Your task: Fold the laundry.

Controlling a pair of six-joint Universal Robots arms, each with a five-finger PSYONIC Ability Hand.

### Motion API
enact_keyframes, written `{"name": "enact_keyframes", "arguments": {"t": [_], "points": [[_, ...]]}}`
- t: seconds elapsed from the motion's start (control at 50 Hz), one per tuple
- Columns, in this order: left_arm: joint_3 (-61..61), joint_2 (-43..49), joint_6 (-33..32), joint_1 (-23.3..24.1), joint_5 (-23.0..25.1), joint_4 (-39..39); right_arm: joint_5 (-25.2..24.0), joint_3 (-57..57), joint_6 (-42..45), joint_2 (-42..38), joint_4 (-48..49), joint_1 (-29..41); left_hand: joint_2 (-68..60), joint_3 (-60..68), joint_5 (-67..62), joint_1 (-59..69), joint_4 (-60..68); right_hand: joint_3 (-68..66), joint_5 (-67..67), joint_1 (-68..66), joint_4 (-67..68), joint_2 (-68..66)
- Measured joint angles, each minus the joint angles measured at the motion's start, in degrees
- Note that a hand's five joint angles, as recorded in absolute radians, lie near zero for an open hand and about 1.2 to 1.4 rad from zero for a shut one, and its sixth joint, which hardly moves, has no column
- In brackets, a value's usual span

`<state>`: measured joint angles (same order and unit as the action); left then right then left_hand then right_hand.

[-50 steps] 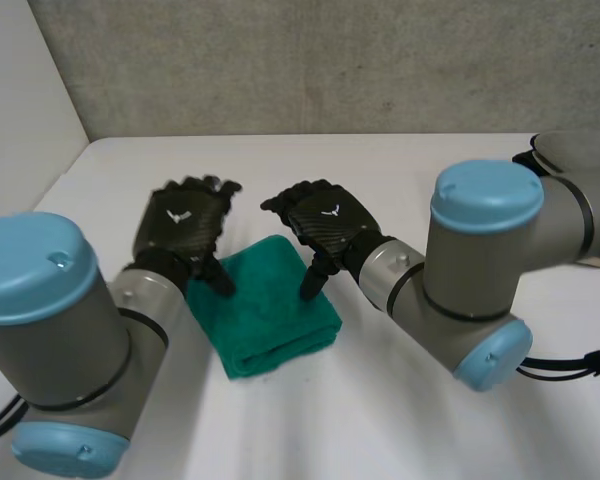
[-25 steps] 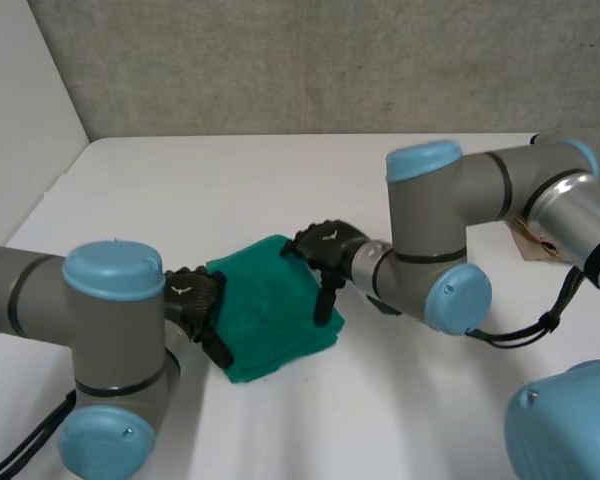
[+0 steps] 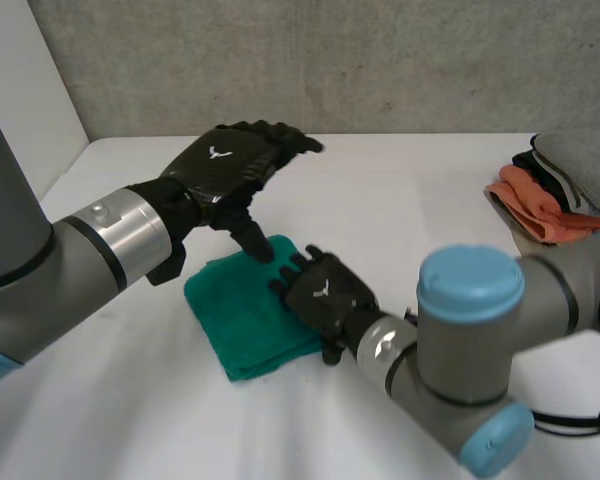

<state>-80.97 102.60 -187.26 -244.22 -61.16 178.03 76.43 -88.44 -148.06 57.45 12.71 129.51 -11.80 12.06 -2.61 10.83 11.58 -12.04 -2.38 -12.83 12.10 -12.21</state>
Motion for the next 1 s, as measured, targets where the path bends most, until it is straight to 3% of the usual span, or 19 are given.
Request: {"name": "enact_keyframes", "arguments": {"t": [0.14, 0.48, 0.6, 0.8, 0.86, 0.9, 0.92, 0.96, 1.0], "points": [[0.9, 0.2, -0.1, 0.4, 6.8, -2.1, -1.0, -5.0, -0.1, -1.3, 9.5, 0.4, 0.0, 0.0, 0.0, 0.0, 0.0, 0.0, 0.0, 0.0, 0.0, 0.0], [0.4, 1.1, 0.2, 1.5, 6.2, -1.8, -1.0, 2.5, -0.1, -9.7, 14.0, 1.3, 0.0, 0.0, 0.0, 0.0, 0.0, -2.8, -3.0, -0.5, 2.7, -1.8], [0.4, 1.2, 0.2, 1.6, 6.2, -1.8, -1.1, 5.5, -0.2, -11.3, 13.8, 1.3, 0.0, 0.0, 0.0, 0.0, 0.0, -9.9, -5.9, -9.3, 10.1, -9.0], [0.7, 1.1, 0.2, 1.5, 6.2, -1.8, -1.0, 10.6, -0.7, -13.5, 13.5, 1.5, 0.0, 0.0, 0.0, 0.0, 0.0, -11.5, -10.5, -10.9, 11.6, -10.3], [0.8, 1.1, 0.3, 1.4, 6.2, -1.8, -1.0, 12.3, -0.8, -14.6, 13.3, 1.5, 0.0, 0.0, 0.0, 0.0, 0.0, -17.4, -16.0, -16.8, 17.5, -17.1], [0.8, 1.1, 0.3, 1.3, 6.2, -1.8, -1.0, 13.3, -0.8, -15.3, 13.3, 1.5, 0.0, 0.0, 0.0, 0.0, 0.0, -30.0, -27.5, -29.3, 30.1, -30.0], [0.9, 1.1, 0.3, 1.2, 6.2, -1.8, -0.9, 14.3, -0.9, -15.8, 13.2, 1.5, 0.0, 0.0, 0.0, 0.0, 0.0, -43.7, -40.4, -41.9, 43.8, -44.2], [0.9, 1.1, 0.3, 1.1, 6.2, -1.8, -0.9, 15.5, -1.0, -16.3, 13.2, 1.5, 0.0, 0.0, 0.0, 0.0, 0.0, -52.5, -49.3, -46.6, 52.9, -53.1], [1.1, 1.1, 0.3, 1.0, 6.2, -1.8, -0.9, 16.9, -1.1, -16.6, 13.2, 1.5, 0.0, 0.0, 0.0, 0.0, 0.0, -54.0, -50.7, -46.6, 55.7, -53.5]]}}
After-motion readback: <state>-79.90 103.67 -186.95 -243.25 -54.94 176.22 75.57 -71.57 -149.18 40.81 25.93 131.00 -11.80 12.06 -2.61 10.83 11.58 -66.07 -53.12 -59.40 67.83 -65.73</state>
